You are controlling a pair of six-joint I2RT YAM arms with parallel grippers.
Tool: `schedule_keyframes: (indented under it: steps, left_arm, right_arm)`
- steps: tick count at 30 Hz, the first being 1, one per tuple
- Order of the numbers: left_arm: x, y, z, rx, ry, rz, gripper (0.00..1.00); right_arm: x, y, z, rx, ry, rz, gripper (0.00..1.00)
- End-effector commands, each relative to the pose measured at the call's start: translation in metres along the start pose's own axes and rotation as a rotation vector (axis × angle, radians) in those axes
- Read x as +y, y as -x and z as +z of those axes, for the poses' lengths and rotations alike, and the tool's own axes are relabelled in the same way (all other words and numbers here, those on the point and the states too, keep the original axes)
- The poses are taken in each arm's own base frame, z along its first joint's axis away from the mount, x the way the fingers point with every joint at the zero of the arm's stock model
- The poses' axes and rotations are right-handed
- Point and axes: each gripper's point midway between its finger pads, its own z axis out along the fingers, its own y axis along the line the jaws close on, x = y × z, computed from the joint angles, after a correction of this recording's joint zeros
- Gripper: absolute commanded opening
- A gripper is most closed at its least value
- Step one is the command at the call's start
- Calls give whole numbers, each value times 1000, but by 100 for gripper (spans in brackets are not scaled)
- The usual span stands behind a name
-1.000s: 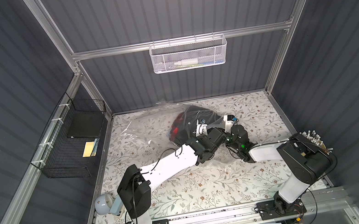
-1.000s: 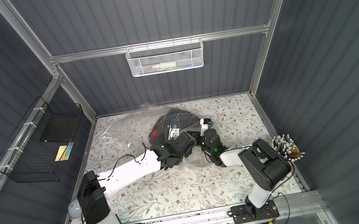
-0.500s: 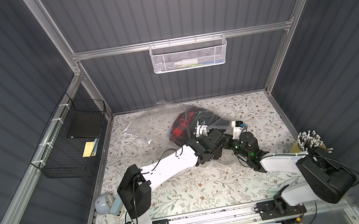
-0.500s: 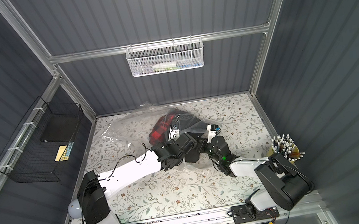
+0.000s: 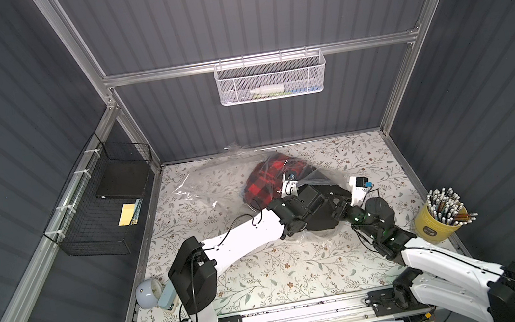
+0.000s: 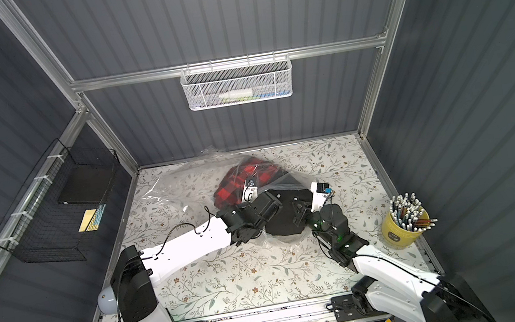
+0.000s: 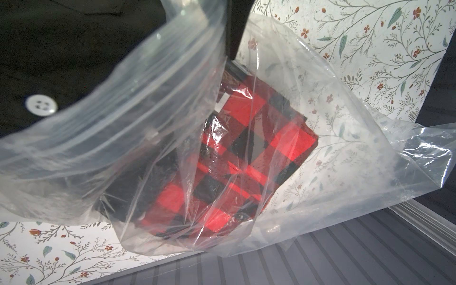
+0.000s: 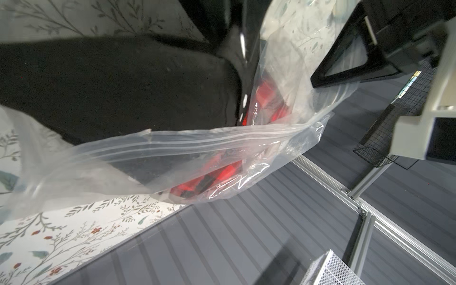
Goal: Take the shirt out of the vacuum bag
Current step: Take out the shirt from the vacuum bag.
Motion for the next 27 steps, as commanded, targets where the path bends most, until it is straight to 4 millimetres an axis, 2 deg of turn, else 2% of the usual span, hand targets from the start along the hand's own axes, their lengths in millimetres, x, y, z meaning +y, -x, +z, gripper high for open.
schedule_keyframes:
  steps: [1,6,11,14,18,22,25,27]
  left_arm:
    - [8,-2,0,5,15,2,0]
    - [10,-2,2,6,24,5,0]
    - [14,-4,4,10,32,6,0]
    - [16,-5,5,11,38,7,0]
    - [23,-6,5,8,55,9,0]
    - [33,-9,5,11,73,6,0]
    - [43,-13,6,17,98,0,0]
    - [48,-14,6,20,109,-3,0]
  right_arm:
    - [16,23,-11,-44,8,-38,0]
    - [39,57,-35,-114,29,-55,0]
    - [55,108,-68,-293,2,-86,0]
    - [63,131,-79,-324,-49,-111,0]
    - [73,158,-88,-372,-91,-139,0]
    - [81,184,-87,-404,-113,-165,0]
    - [78,206,-83,-419,-119,-145,0]
    - [69,222,-82,-437,-123,-108,0]
